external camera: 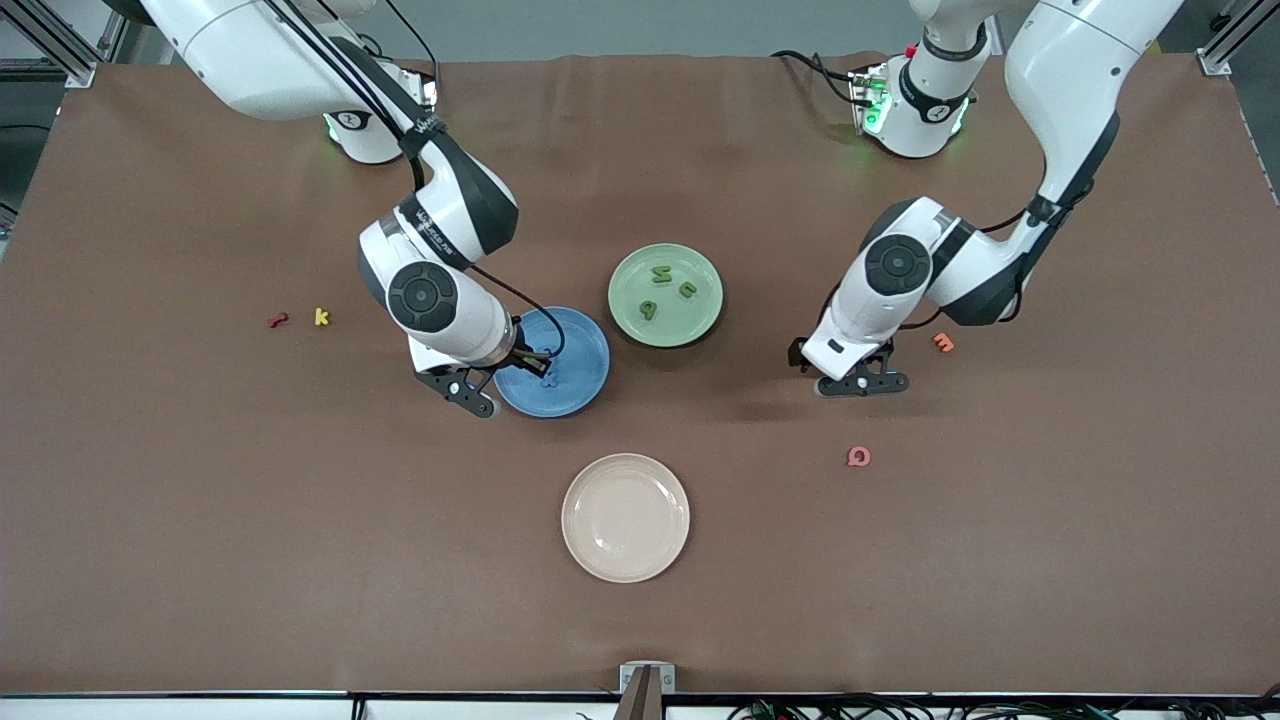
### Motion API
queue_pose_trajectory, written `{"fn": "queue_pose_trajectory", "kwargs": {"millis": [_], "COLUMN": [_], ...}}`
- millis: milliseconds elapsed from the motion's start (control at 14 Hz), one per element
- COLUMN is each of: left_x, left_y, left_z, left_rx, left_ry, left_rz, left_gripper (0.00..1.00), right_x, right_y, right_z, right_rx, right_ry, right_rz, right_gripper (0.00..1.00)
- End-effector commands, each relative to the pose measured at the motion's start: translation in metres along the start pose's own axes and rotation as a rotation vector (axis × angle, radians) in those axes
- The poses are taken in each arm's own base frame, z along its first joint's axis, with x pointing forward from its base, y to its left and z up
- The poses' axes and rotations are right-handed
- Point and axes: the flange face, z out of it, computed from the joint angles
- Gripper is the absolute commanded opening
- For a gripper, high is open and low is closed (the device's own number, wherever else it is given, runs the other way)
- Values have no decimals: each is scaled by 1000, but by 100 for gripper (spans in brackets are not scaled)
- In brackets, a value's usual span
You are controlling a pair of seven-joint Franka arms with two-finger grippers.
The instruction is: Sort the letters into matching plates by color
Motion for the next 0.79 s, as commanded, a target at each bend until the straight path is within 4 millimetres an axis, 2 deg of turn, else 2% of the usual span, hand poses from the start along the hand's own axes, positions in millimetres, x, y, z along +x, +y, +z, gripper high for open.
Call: {"fn": "queue_pose_trajectory", "kwargs": {"millis": [0,143,286,501,644,716], "left_x": [-1,-1,-3,-3,3,4], "left_y": [-8,-6,-6,-6,-22,-24], "left_z": [9,20,28,37,45,49], "left_rx": [0,-6,-8,-25,-28,-27], "left_ry": [28,36,24,18,19,17], "left_rz": [77,104,111,145,193,203], "left_gripper": [95,95,94,93,93,93], "right_x": [1,4,26,73,94,102], "right_y": [7,9,26,83,120,137], "right_z": [-10,-12,-33,-88,-118,-130], "right_rx": [-19,-22,-36,-71,-90,-100], "right_ry": [22,26,27,31,31,27], "right_rz": [5,-9,-75,-231,-281,-306], "right_gripper": [100,100,100,100,100,100]}}
